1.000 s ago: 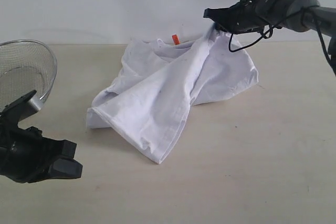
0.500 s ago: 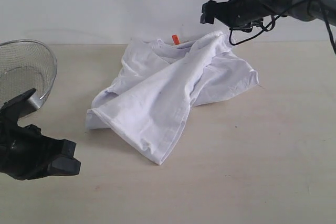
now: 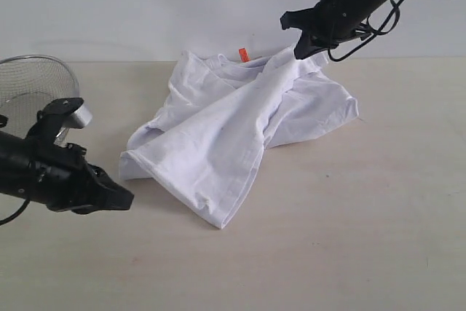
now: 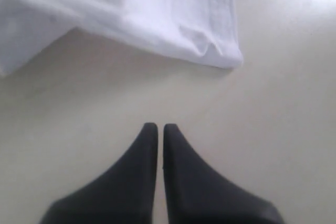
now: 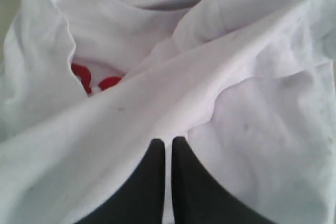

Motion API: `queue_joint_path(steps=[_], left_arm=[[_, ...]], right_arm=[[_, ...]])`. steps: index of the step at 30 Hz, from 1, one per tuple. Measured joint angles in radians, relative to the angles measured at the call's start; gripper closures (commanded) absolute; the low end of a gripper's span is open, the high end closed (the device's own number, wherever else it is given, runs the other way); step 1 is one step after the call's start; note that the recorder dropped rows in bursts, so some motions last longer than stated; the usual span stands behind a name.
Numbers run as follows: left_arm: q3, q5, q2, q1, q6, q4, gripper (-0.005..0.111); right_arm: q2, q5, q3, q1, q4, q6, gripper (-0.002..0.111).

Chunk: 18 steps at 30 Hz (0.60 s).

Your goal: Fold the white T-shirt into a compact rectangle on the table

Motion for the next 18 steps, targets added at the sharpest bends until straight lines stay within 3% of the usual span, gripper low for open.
queue_joint_path(steps=[5, 11, 13, 18], left_arm=[[-0.021, 0.012, 0.045, -0.029, 0.213, -0.074, 0.099], [-0.025, -0.018, 0.067, -0.033, 0.263, -0.081, 0.056], [-0.025, -0.032, 0.069, -0.033, 0.272, -0.083, 0.048], [-0.027, -0.039, 0.069, -0.04, 0.358, -0.141, 0.045]], right_arm=[[0.0, 0.075, 0.0, 0.0, -0.022, -0.037, 0.109], [0.0, 0.097, 0.0, -0.002, -0.052, -0.041, 0.109], [0.0, 0.097, 0.0, -0.004, -0.054, -0.041, 0.109], [0.0, 0.079, 0.0, -0.006, -0.058, -0.041, 0.109]])
